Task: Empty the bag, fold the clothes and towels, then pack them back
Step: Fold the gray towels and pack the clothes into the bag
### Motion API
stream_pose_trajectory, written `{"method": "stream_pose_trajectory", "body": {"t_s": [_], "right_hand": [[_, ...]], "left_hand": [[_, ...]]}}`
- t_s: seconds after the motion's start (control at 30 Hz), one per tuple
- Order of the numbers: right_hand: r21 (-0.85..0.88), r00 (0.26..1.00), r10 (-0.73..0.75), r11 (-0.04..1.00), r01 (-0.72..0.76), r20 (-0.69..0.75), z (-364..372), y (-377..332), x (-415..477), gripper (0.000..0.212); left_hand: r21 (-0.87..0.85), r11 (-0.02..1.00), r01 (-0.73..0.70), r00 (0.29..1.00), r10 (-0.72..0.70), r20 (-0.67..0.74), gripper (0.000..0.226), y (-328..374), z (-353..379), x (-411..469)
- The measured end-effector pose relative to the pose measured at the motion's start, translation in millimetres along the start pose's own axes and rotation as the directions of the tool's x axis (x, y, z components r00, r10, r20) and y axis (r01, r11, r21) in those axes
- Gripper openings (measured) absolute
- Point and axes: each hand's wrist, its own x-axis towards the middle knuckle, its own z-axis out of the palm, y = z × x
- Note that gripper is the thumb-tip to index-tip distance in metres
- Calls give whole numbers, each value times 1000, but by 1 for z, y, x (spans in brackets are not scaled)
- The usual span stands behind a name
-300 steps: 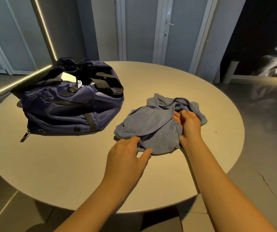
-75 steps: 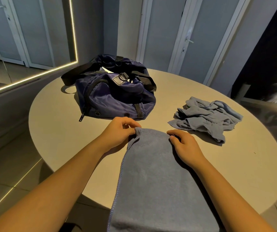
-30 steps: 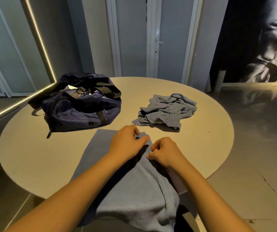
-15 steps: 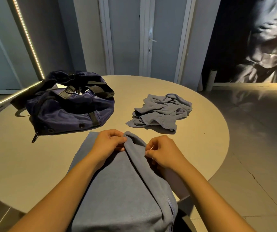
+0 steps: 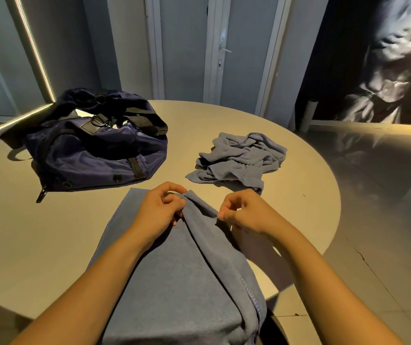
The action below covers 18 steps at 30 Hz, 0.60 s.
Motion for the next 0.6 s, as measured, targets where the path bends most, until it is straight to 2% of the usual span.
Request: {"method": "stream_pose_trajectory", "body": {"t_s": [0.13, 0.27, 0.47, 0.6], "right_hand": [[62, 999, 9, 998, -12, 37, -3, -1, -9, 12], [1, 987, -17, 1000, 17, 161, 8, 0, -11, 12], [-183, 991, -22, 982, 47, 135, 17, 2, -7, 14], [-139, 985, -25, 989, 49, 168, 15, 1, -9, 13]], "left_hand": [[2, 1000, -14, 1000, 14, 9, 16, 0, 1, 1], [8, 1000, 11, 1000, -11, -7, 22, -3, 1, 2], [-9, 999, 31, 996, -31, -78, 28, -2, 5, 0], [12, 1000, 14, 995, -13, -95, 26, -1, 5, -3]]}}
